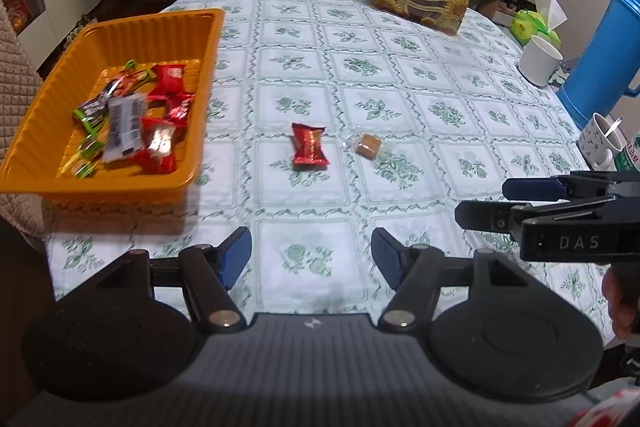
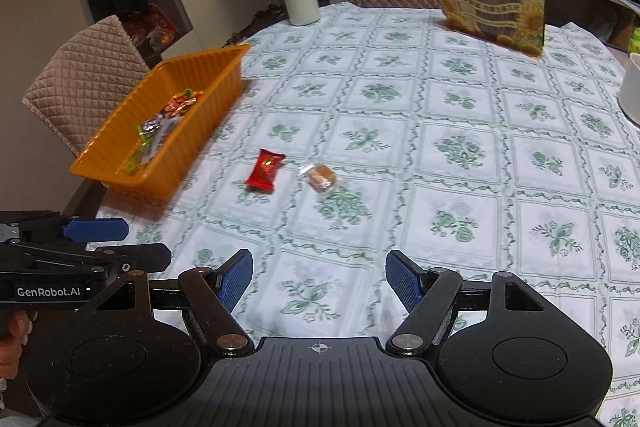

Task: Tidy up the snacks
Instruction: 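Withdraw both open grippers from the tray toward the last two candies, then close right gripper on the clear-wrapped brown candy while left gripper grasps the red candy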

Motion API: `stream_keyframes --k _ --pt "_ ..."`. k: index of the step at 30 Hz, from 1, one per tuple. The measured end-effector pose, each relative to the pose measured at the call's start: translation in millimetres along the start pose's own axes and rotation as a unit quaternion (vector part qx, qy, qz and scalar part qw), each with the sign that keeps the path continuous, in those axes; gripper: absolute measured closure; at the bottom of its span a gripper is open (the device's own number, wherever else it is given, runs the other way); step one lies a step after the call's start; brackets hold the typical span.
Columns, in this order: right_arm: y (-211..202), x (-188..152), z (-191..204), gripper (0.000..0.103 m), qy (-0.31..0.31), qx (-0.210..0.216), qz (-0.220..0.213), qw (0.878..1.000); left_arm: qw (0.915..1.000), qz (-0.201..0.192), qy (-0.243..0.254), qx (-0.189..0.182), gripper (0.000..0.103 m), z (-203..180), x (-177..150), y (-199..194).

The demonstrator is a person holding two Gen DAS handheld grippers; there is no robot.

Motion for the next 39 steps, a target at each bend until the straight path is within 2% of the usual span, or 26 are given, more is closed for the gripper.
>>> stream_keyframes --k 9,17,19,28,39 --pt "19.1 8.9 -15.4 0.030 -0.017 -0.010 -0.018 1.000 0.9996 -0.002 0.027 -0.004 0.043 -8.1 21.4 25.2" --pt "48.1 25.5 -11.4 0.031 -0.059 0.013 -0.032 0.998 0.9992 0.000 0.040 0.008 0.043 -4.0 40.9 48.0" --pt "56.9 30.0 -9.1 0.039 -0.071 0.022 -0.034 0.997 0.9991 0.001 0.041 0.011 0.043 -1.8 45.8 53.1" --pt "94.1 39.7 -0.2 0.060 -0.134 0.045 -0.025 0.990 0.9985 0.014 0.051 0.016 0.043 5.6 54.5 75.6" --pt "117.2 43.0 3.8 0.063 -0.168 0.050 -0.020 0.984 0.9982 0.024 0.053 0.018 0.043 11.3 58.8 84.6"
Point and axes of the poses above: each gripper's, at about its wrist camera, not at the fingertips, and y roughly the way its jaws point, z to its left, x to its top, the point moved 3 cm from there along y, roughly the way its jaws point, and after that the axes turned 4 degrees about -x, right-handed, at the moved point
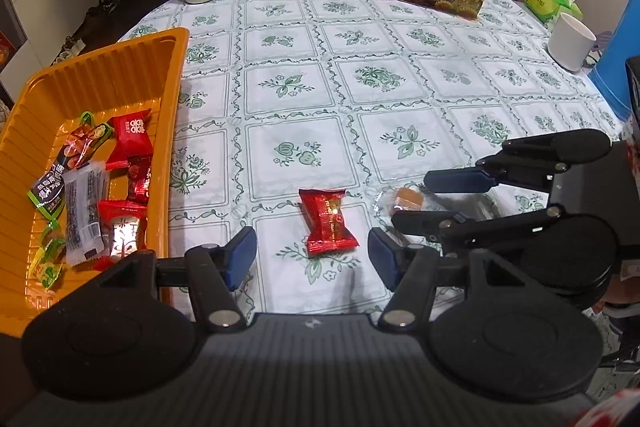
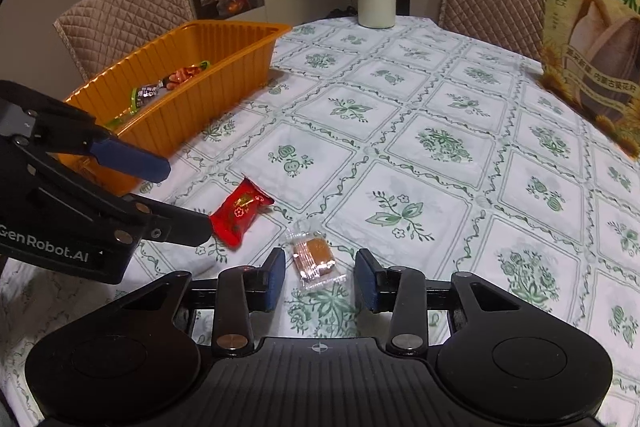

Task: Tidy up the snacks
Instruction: 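Close right gripper on the clear-wrapped brown candy while left gripper grasps the red candy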

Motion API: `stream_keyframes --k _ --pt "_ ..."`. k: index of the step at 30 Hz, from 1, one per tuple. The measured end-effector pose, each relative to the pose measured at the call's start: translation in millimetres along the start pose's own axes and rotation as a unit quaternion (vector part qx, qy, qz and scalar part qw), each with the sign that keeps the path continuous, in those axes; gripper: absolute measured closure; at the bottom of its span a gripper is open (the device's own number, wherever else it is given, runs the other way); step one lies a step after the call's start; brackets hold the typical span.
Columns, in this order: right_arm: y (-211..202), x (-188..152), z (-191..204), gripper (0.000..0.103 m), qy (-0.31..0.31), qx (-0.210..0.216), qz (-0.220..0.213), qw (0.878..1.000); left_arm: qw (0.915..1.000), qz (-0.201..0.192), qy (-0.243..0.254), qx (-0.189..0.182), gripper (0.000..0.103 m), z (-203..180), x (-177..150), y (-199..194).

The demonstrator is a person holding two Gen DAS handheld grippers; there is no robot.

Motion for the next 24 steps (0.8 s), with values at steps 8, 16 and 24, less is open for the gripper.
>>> stream_keyframes --k 8,16,24 --pt "6.1 0.8 2.3 0.070 -0.012 -0.006 0.003 1.000 1.0000 0.002 0.004 -0.002 0.043 -0.9 3.9 4.4" --pt "-2.3 1.1 -2.6 0.081 0.001 -0.025 0.000 1.000 0.9999 0.009 0.011 -0.006 0.049 -5.7 7.1 13.6" --pt "-30.1 0.4 -33.7 0.081 0.089 -0.046 -0.016 0.995 0.9997 0.020 0.016 -0.003 0.054 -8.2 14.3 26.7"
Point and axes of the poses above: each gripper's, at about its wrist camera, not at the fingertips, and y roughly the way its jaws point, z to its left, x to its top, the point moved 3 cm from there along y, roughly the way its jaws point, and after that the axes turned 4 degrees about -x, right-handed, at the moved point
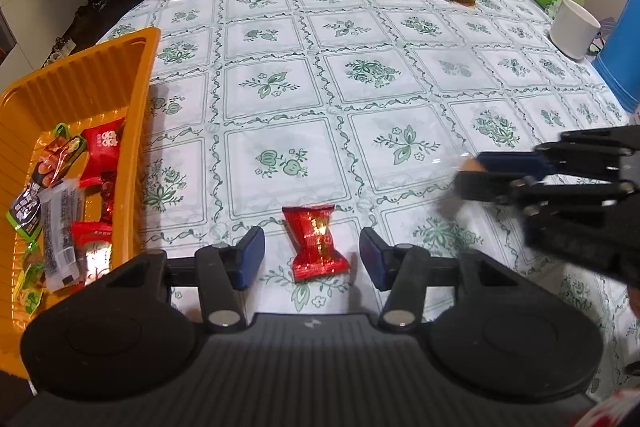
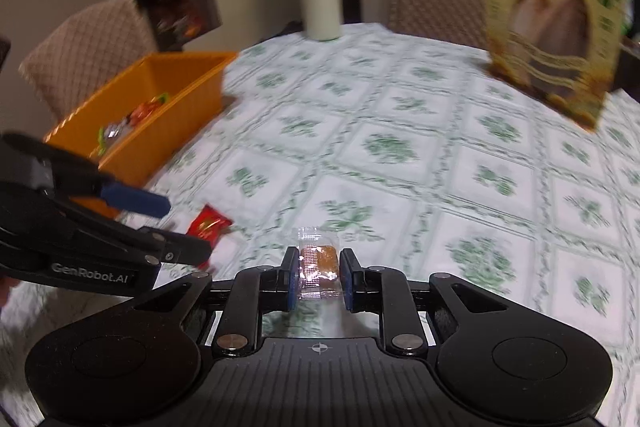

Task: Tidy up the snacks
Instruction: 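Close right gripper on the clear-wrapped brown candy while left gripper grasps the red candy, then carry the red candy with left gripper while right gripper carries the clear candy to the tray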

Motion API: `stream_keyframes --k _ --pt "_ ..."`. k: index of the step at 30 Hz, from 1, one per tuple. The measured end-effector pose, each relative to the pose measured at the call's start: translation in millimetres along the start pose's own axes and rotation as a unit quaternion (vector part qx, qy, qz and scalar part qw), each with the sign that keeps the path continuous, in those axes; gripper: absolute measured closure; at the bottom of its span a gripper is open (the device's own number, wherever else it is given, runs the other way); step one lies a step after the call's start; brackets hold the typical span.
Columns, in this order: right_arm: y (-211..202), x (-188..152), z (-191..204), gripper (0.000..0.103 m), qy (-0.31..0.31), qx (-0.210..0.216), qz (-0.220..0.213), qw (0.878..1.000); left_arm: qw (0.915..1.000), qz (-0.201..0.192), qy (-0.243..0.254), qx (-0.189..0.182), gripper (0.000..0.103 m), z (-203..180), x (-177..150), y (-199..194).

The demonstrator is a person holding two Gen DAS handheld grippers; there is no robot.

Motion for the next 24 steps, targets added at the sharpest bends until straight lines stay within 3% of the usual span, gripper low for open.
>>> stream_keyframes --k 6,9,14,24 --pt "-16.5 -6.1 -25.1 0.081 0.045 -0.026 -0.001 0.999 1.0000 0.003 0.003 0.003 0.056 -1.4 3.8 8.9" --pt "-25.4 -11.0 -35.3 0.081 0.072 -0.031 -0.003 0.997 1.0000 0.008 0.005 0.001 0.062 -2.2 3.8 13.6" --pt "-35.0 -20.0 -43.6 0.081 0.095 -0.037 0.003 0.995 0.9999 0.013 0.002 0.004 0.082 -0.2 1.6 18.1" --pt "-43.0 -29.1 -39.4 0.081 0.100 -0.034 0.008 0.994 1.0000 0.009 0.003 -0.001 0.085 -3.6 2.1 10.7"
Point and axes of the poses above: each gripper's, at about its wrist camera, not at the fingertips, and y roughly the way its jaws point, z to its left, x to its top, the point moved 3 cm from there along y, roughly the way its jaws point, and after that the axes turned 4 degrees about -x, right-handed, at the moved point
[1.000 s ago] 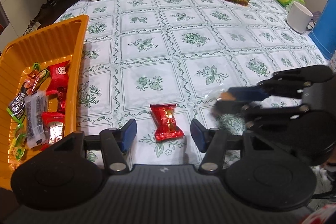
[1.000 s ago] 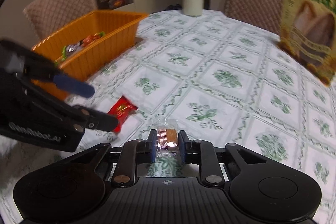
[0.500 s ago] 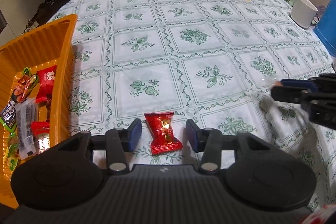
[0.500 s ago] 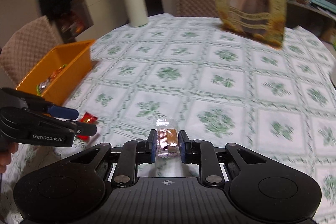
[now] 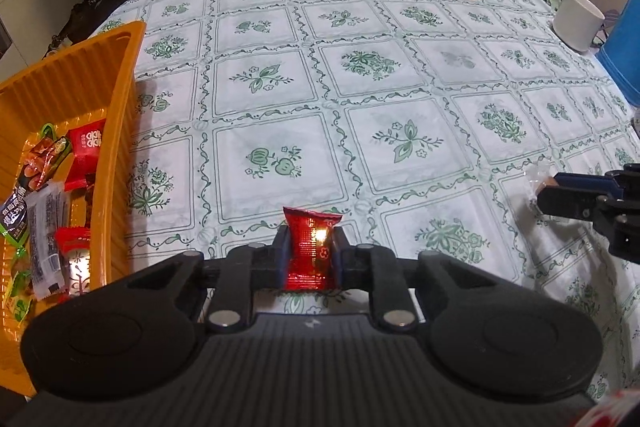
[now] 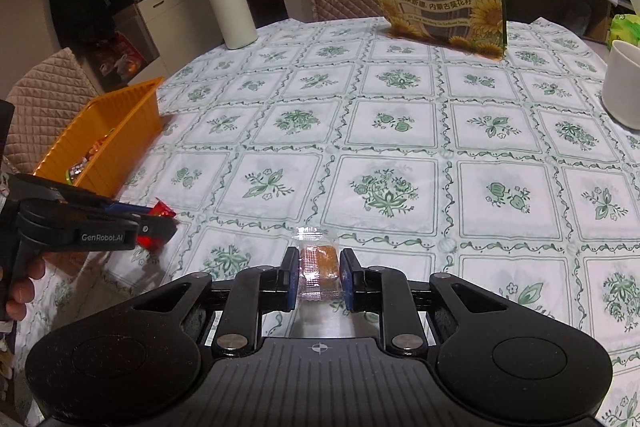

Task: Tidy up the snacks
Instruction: 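Carry the red candy with left gripper while right gripper carries the clear candy to the tray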

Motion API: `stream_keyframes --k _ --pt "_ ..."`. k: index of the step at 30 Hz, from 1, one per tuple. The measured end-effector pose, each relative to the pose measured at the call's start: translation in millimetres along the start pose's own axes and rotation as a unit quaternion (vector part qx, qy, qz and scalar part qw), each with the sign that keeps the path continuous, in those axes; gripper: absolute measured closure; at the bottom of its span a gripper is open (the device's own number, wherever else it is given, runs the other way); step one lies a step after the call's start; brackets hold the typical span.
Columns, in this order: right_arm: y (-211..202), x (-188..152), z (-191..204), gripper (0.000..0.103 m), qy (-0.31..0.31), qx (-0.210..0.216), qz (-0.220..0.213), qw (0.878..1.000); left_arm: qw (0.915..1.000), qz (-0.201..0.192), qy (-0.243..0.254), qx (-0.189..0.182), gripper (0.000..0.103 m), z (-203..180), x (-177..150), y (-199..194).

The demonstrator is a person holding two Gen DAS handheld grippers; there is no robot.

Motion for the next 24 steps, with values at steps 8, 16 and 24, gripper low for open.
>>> stream_keyframes --k 8,16,24 --pt "-11.7 6.6 6.9 0.081 -0.010 0.007 -0.015 1.000 0.9994 -0.024 -0.015 -0.020 0.085 -2.4 2.5 -27.0" --pt "-25.9 15.2 20.0 0.081 -0.020 0.022 -0.032 0.999 0.9973 -0.056 -0.029 -0.038 0.085 -1.7 0.7 -63.3" --pt "-40.6 23.0 43.4 0.081 -0.036 0.045 -0.049 0.997 0.9950 -0.081 -0.048 -0.034 0.085 13.4 -11.2 -101.8"
Point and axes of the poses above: each gripper's, at about its wrist camera, not at the fingertips, and y roughly the way its jaws point, z to its left, x to its top, the point moved 3 cm from there along y, roughly the way its jaws point, and after that the axes turned 4 degrees about -x, right-handed, at the moved point
